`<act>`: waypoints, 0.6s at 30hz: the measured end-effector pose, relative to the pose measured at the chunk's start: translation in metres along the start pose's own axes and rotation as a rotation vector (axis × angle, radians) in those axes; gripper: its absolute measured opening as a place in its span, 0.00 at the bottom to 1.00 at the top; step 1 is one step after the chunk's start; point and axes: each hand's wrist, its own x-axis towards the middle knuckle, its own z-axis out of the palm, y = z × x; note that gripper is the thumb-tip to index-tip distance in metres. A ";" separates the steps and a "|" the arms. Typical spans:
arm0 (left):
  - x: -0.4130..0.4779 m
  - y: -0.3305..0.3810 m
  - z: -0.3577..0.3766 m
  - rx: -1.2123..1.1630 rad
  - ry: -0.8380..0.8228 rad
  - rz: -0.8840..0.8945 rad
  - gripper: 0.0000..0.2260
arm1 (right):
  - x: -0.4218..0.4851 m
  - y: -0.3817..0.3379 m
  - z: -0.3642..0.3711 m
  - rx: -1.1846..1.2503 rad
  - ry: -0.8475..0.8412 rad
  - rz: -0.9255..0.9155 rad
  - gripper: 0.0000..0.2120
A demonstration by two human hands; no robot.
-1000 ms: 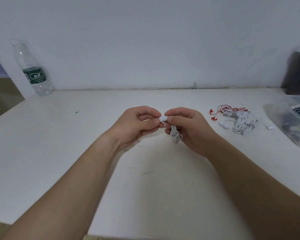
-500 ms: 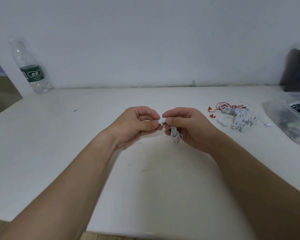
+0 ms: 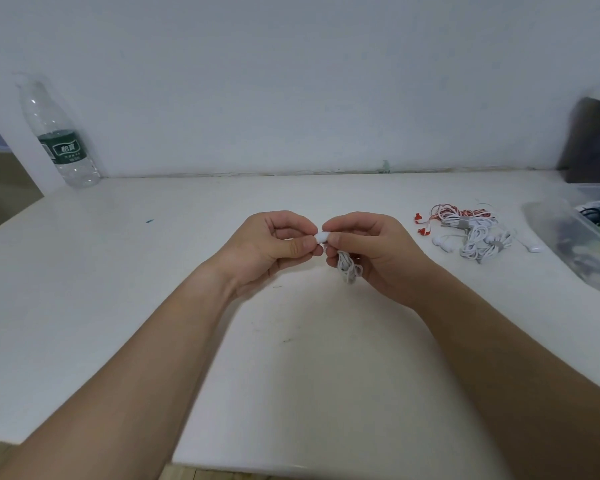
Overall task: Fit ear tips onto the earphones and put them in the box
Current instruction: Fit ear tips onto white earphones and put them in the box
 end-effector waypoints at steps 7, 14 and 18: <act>0.000 0.001 0.001 0.139 0.091 0.035 0.02 | 0.001 -0.004 0.003 0.250 -0.013 0.030 0.06; -0.004 0.002 0.012 0.182 0.010 0.007 0.08 | 0.002 -0.004 0.000 0.369 -0.071 0.050 0.05; -0.002 -0.001 0.012 0.150 0.039 0.034 0.05 | 0.001 -0.005 0.000 0.345 -0.086 0.076 0.05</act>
